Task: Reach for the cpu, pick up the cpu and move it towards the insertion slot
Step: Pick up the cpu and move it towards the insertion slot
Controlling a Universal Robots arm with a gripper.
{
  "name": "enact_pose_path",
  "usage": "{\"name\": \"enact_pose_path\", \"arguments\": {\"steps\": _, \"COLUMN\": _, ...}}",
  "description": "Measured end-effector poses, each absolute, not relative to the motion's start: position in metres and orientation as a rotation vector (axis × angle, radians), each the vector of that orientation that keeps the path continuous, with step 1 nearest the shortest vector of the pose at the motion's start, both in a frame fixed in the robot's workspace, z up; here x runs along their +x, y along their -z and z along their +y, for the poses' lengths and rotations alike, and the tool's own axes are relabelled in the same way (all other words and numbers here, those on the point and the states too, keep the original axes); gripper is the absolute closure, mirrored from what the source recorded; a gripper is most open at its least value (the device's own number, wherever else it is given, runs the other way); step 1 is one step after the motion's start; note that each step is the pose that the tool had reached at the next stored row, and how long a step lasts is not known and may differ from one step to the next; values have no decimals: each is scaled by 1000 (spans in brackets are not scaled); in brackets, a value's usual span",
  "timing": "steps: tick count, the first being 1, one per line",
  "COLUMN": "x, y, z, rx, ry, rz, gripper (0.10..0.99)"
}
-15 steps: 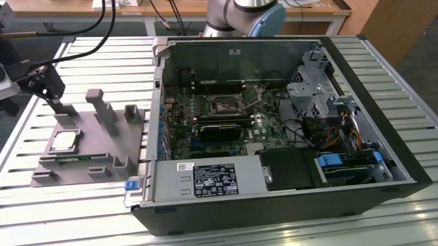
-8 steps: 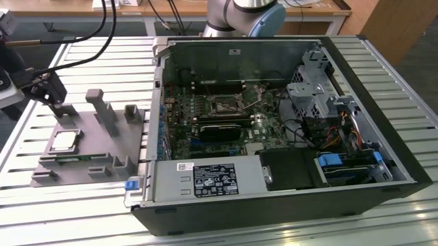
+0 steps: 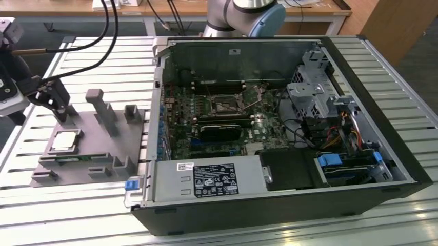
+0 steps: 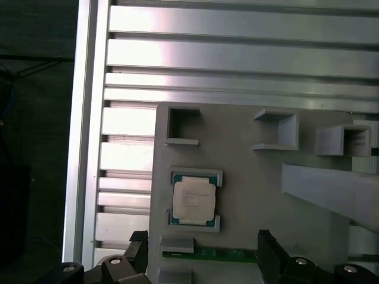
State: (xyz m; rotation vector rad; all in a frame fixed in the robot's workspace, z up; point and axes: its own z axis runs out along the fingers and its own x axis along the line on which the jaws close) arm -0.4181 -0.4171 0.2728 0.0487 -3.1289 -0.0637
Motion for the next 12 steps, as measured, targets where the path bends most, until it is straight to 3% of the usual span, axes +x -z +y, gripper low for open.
{"name": "enact_pose_path", "arguments": {"steps": 12, "x": -418, "y": -252, "z": -416, "rx": 48, "ry": 65, "rz": -3115, "gripper": 267}}
